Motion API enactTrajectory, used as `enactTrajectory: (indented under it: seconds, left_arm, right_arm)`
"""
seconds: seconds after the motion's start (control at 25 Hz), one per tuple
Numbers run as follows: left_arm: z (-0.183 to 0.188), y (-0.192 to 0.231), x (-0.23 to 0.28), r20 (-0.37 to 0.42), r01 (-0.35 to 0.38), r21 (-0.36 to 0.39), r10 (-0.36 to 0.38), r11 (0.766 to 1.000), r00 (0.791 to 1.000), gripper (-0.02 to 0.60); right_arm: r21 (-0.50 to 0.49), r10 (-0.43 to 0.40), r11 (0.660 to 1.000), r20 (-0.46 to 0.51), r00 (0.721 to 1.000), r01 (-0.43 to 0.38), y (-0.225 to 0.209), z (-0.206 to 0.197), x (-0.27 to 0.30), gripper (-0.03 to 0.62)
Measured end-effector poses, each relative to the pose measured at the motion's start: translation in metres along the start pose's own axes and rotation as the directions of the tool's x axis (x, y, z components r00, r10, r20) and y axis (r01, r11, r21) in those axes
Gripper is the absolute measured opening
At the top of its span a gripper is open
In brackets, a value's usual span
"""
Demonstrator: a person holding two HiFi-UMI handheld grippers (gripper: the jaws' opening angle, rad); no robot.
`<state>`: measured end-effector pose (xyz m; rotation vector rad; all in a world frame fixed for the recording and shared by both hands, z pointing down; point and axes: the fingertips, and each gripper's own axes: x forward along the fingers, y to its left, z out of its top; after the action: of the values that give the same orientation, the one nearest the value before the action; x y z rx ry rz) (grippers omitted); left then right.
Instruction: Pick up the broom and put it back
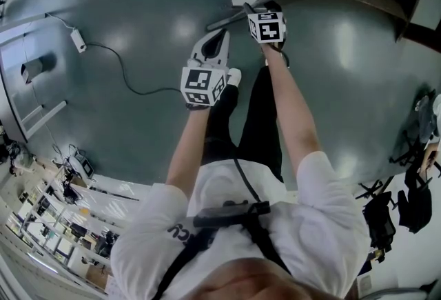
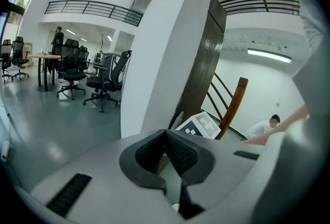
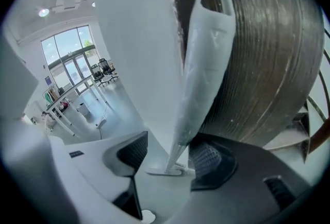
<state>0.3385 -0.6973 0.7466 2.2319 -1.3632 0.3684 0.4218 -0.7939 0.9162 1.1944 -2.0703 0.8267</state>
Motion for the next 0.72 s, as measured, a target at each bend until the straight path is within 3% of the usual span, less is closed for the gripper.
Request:
enactTrajectory:
  seconds: [0.24, 0.52, 0.72]
  left_arm:
    - [0.003, -0.005, 0.001, -0.003, 0.008, 0.004, -0.008, 1.0, 1.0, 0.011]
    - [-0.004, -0.007, 0.004, -0.018, 0.012, 0.003, -0.012, 1.0, 1.0, 0.011]
    - [-0.008, -0.008, 0.002, -0.023, 0.004, 0.0, -0.004, 1.0, 1.0, 0.011]
  right_arm:
    - [0.01, 0.035, 0.999, -0.008, 0.999, -0.035, 0.0, -0.006, -0.003, 0.235]
    - [-0.118, 0.07, 0.99, -0.04, 0.997, -0.074, 0.023, 0.001, 0.002, 0.233]
    - [-0.12, 0.078, 0.99, -0.024, 0.997, -0.081, 0.023, 0.018, 0.004, 0.233]
